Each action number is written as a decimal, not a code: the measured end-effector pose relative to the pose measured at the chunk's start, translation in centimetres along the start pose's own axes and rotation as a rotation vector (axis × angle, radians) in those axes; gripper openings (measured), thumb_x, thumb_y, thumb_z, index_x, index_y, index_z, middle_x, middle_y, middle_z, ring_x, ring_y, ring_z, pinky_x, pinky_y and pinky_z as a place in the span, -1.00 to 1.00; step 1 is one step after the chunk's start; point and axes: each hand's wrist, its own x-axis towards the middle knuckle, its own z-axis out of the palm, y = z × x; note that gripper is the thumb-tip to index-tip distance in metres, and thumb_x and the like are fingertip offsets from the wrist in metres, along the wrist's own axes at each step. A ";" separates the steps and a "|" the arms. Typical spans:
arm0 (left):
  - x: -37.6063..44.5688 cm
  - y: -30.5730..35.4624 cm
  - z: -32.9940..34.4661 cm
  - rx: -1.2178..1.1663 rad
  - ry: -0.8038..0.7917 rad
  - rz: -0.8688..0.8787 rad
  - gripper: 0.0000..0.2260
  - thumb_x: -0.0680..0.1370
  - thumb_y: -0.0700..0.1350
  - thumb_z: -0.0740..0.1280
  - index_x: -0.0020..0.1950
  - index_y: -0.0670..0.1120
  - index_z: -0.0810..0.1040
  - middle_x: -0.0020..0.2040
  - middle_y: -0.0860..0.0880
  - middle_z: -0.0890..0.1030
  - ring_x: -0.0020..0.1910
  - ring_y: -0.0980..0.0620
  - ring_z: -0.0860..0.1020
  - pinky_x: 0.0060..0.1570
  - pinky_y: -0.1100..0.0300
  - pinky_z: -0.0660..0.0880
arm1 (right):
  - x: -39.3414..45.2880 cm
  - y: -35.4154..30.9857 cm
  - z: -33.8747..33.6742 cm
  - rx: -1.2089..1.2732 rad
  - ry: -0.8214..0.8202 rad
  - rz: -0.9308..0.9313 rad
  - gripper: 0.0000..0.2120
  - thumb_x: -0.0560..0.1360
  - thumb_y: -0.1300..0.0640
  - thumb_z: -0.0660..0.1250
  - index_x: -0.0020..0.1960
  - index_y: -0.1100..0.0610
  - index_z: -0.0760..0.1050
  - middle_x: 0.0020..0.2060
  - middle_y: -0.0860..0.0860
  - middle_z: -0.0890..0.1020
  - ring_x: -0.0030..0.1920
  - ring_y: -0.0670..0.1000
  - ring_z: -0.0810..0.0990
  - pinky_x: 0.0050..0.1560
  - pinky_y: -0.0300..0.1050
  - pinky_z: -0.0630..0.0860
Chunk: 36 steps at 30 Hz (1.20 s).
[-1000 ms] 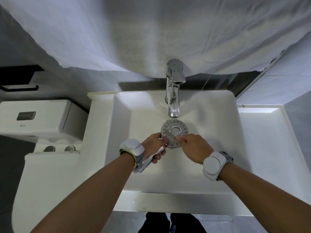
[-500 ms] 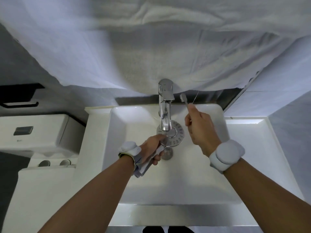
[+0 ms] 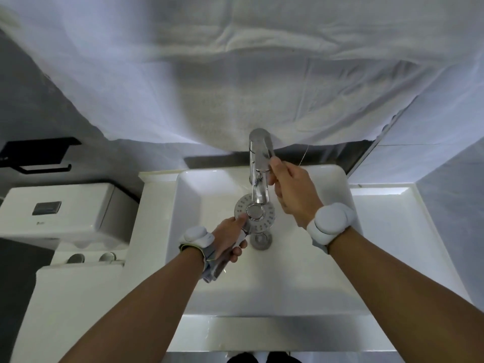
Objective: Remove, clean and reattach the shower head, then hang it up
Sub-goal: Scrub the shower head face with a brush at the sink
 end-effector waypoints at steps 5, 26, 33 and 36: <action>1.3 -3.7 -0.8 -0.027 0.127 0.007 -0.67 0.65 0.12 0.08 0.05 -0.12 0.44 -0.39 -0.11 0.42 -0.59 0.02 0.29 -0.52 0.28 0.29 | -2.3 10.4 -0.6 -0.281 -0.033 0.228 -0.65 0.66 0.01 0.05 -0.12 0.10 0.53 -0.45 -0.08 0.41 -0.46 -0.09 0.35 -0.45 -0.25 0.27; 3.9 -9.1 -2.8 -0.147 0.224 -0.046 -0.68 0.67 0.12 0.07 -0.03 -0.12 0.38 -0.38 -0.15 0.41 -0.59 0.01 0.27 -0.54 0.28 0.26 | -0.4 19.4 5.5 -0.848 -0.286 0.406 -0.75 0.62 0.03 0.10 0.07 0.11 0.50 0.01 0.11 0.63 -0.01 0.16 0.60 -0.09 -0.13 0.45; 3.9 -9.2 -2.3 0.125 0.144 0.012 -0.67 0.65 0.15 0.07 0.02 -0.11 0.36 -0.35 -0.13 0.42 -0.59 0.02 0.24 -0.53 0.27 0.25 | -1.5 16.5 5.6 -0.378 -0.214 0.332 -0.58 0.64 -0.05 0.13 -0.38 0.02 0.35 -0.43 -0.07 0.44 -0.35 -0.02 0.41 -0.24 -0.14 0.33; 3.8 -8.9 -1.7 0.266 0.084 0.042 -0.67 0.65 0.18 0.07 0.10 -0.08 0.38 -0.30 -0.14 0.46 -0.56 0.00 0.26 -0.54 0.25 0.28 | -2.1 14.8 7.1 -0.478 -0.397 0.212 -0.60 0.64 -0.07 0.11 -0.36 -0.05 0.36 -0.37 -0.09 0.47 -0.34 -0.10 0.42 -0.29 -0.22 0.31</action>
